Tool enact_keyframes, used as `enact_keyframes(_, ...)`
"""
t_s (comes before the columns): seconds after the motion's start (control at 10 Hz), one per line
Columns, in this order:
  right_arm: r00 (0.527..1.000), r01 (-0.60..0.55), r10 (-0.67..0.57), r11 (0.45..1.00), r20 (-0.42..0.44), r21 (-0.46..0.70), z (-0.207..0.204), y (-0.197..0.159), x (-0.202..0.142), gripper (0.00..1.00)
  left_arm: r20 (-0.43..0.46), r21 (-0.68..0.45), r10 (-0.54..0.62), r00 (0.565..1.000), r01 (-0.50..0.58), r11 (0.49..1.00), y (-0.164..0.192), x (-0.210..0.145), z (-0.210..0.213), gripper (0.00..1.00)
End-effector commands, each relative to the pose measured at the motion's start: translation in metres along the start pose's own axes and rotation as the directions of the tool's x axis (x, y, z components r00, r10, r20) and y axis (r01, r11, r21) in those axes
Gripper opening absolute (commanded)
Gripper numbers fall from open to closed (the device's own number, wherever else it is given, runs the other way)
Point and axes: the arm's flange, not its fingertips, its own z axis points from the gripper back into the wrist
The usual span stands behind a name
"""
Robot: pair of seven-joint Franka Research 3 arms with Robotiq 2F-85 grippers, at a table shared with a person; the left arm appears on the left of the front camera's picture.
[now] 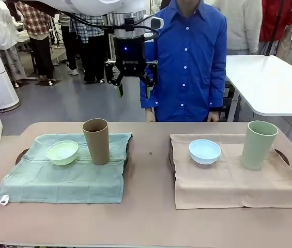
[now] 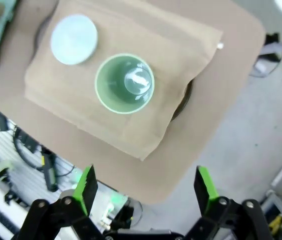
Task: Set up a tray with a mat and arrange the tableware.
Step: Place the Picnic Bowl and Reusable plastic cup back onto the Handle tray in front of the human's position.
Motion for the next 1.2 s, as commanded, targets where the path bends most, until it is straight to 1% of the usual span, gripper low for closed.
enact_keyframes(0.0, 1.000, 0.026, -0.026, 0.999, -0.007, -0.025, 0.0030, 0.0102, -0.0002, 1.00, 0.000, -0.003, 0.002, 1.000, -0.002, 1.000, 0.0007, -0.0013, 0.0013, 0.86)
enact_keyframes(1.1, 1.000, 0.026, -0.026, 0.999, -0.007, -0.025, 0.0030, 0.0102, -0.0002, 1.00, 0.000, -0.003, 0.002, 1.000, -0.002, 1.000, 0.0007, -0.0013, 0.0013, 0.86)
